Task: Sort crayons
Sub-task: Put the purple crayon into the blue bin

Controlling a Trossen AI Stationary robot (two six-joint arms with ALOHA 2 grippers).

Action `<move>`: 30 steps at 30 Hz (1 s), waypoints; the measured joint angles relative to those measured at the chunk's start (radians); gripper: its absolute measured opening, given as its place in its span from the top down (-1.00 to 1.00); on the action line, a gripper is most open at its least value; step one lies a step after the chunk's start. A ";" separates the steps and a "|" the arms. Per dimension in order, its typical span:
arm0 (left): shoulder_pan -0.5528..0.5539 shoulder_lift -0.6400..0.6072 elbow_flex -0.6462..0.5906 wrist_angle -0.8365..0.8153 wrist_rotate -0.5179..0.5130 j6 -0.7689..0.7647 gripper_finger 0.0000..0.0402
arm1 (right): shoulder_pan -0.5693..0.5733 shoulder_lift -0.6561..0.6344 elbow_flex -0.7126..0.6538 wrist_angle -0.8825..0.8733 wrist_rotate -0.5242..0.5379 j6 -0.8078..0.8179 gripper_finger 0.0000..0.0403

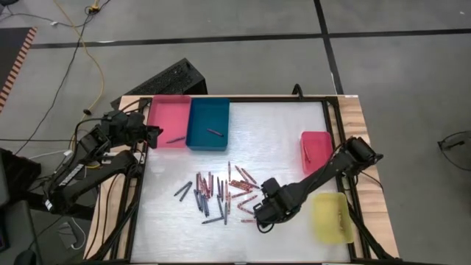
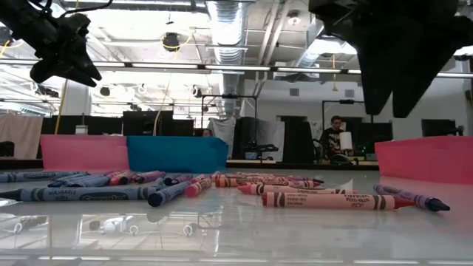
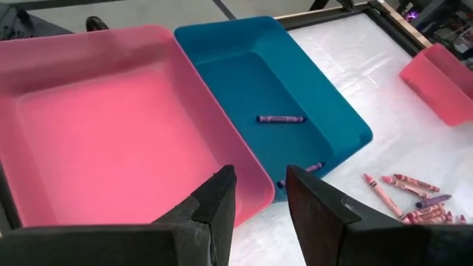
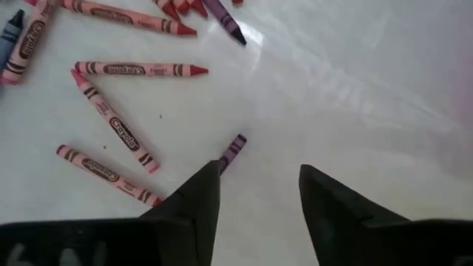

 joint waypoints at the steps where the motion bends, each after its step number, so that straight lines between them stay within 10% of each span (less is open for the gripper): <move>1: 0.000 0.000 0.000 0.000 0.005 0.000 0.45 | 0.004 0.008 0.000 0.006 0.000 0.010 0.09; 30: 0.000 0.000 0.000 -0.001 0.027 -0.002 0.45 | -0.016 0.008 -0.349 0.503 -0.174 0.036 0.12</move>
